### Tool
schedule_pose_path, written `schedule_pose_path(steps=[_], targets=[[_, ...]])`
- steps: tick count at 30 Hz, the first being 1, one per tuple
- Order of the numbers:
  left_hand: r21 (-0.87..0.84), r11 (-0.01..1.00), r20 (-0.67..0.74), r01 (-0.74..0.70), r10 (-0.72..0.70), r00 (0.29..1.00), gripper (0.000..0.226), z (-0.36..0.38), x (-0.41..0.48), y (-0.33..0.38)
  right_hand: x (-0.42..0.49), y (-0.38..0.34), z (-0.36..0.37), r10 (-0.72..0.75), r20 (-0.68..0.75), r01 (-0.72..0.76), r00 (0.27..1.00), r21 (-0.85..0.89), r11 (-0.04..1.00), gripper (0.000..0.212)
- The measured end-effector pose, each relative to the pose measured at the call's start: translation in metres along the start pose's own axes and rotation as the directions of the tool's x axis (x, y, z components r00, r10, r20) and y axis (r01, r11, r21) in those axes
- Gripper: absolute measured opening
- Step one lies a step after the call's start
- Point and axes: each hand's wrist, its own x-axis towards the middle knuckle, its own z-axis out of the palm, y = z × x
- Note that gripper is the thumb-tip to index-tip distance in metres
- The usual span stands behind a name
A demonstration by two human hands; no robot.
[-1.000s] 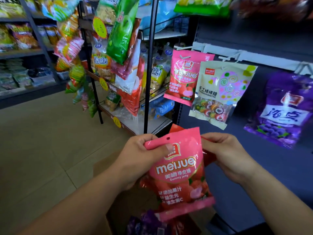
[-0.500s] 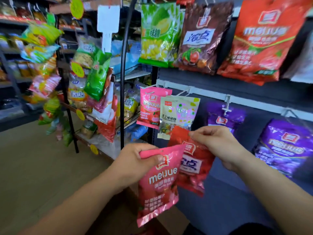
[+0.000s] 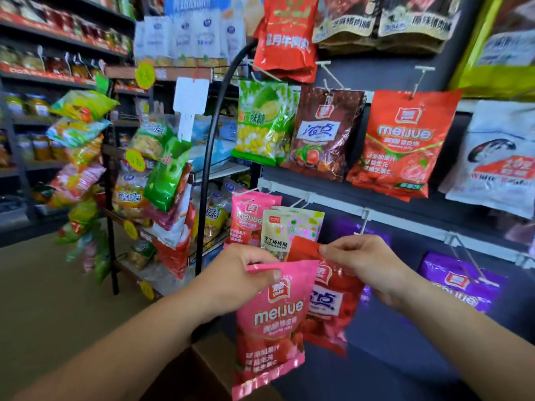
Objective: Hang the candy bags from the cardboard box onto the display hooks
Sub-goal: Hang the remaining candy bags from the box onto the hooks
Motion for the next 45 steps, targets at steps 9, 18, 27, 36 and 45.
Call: schedule_pose_path(steps=[9, 18, 27, 36, 45], targets=[[-0.128, 0.976, -0.131, 0.174, -0.191, 0.973, 0.012, -0.053, 0.017, -0.009, 0.025, -0.026, 0.022, -0.097, -0.029, 0.096, 0.995, -0.023, 0.995, 0.016], [-0.188, 0.937, -0.095, 0.295, -0.317, 0.944, 0.014, -0.085, 0.064, -0.060, 0.080, -0.010, 0.056, -0.070, -0.044, 0.068, 0.997, -0.057, 0.996, 0.016], [-0.022, 0.963, -0.112, 0.268, -0.269, 0.957, 0.014, -0.087, 0.096, -0.128, 0.121, 0.024, 0.073, -0.006, -0.018, 0.001, 1.000, -0.245, 0.970, 0.027], [-0.026, 1.000, -0.191, -0.008, 0.003, 0.982, 0.006, -0.096, 0.181, -0.150, 0.175, 0.026, 0.094, -0.209, -0.132, 0.140, 0.969, -0.404, 0.904, 0.021], [-0.204, 0.978, -0.346, -0.035, -0.039, 0.937, 0.002, -0.090, 0.251, -0.177, 0.182, 0.046, 0.099, -0.086, -0.207, 0.060, 0.974, -0.132, 0.990, 0.010]])
